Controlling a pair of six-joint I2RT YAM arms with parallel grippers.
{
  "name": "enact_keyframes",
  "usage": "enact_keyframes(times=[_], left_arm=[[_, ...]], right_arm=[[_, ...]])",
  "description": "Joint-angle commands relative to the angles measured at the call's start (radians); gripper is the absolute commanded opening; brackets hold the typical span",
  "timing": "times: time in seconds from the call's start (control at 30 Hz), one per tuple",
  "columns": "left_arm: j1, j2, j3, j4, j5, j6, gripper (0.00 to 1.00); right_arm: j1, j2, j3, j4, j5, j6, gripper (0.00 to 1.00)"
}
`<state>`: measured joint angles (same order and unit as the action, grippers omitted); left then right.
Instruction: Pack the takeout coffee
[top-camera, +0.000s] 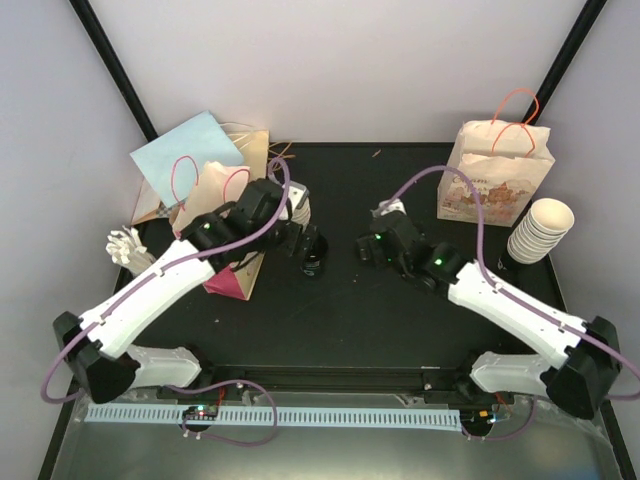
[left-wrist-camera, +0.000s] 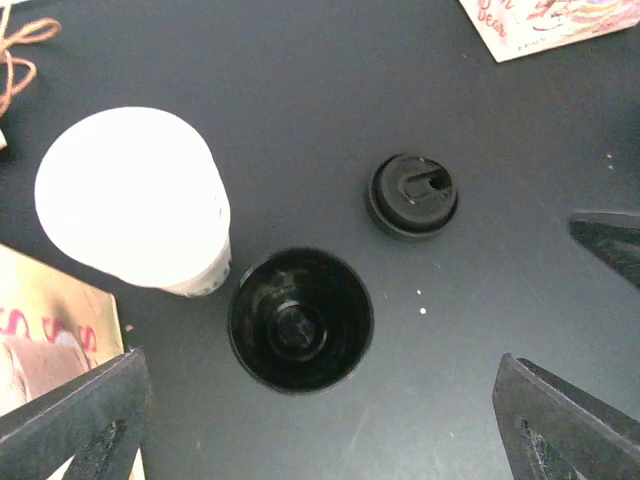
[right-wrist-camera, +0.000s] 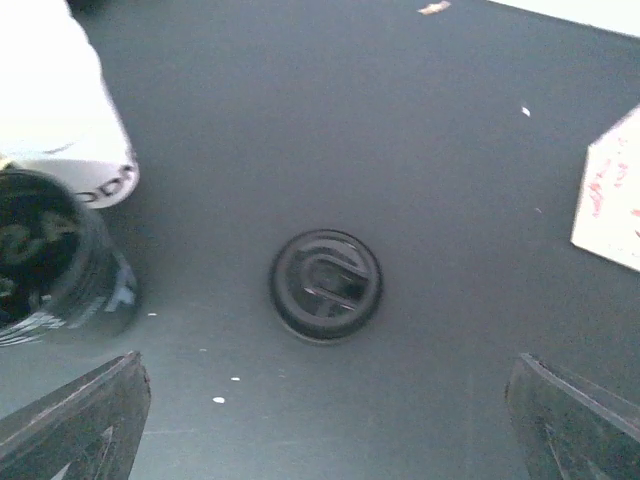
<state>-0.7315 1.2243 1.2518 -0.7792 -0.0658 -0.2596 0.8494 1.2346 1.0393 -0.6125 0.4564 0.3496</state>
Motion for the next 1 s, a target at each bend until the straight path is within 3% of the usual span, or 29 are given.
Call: enact_keyframes(times=[0.0, 0.1, 0.3, 0.57, 0.97], left_arm=[[0.01, 0.123, 0.153, -0.109, -0.064, 0.068, 0.94], [0.014, 0.214, 0.262, -0.144, -0.1, 0.081, 0.91], [0.06, 0.4, 0.437, -0.196, -0.101, 0.115, 0.76], [0.134, 0.624, 0.654, -0.355, -0.017, 0.135, 0.71], [0.186, 0.751, 0.703, -0.436, -0.002, 0.13, 0.48]], right_arm=[[-0.1, -0.092, -0.096, 0.083, -0.055, 0.051, 1.0], [-0.142, -0.129, -0.145, 0.084, -0.112, 0.034, 1.0], [-0.147, -0.168, -0.17, 0.039, -0.114, 0.045, 1.0], [-0.148, -0.271, -0.214, 0.043, -0.18, 0.083, 1.0], [-0.149, -0.33, -0.251, 0.042, -0.195, 0.082, 1.0]])
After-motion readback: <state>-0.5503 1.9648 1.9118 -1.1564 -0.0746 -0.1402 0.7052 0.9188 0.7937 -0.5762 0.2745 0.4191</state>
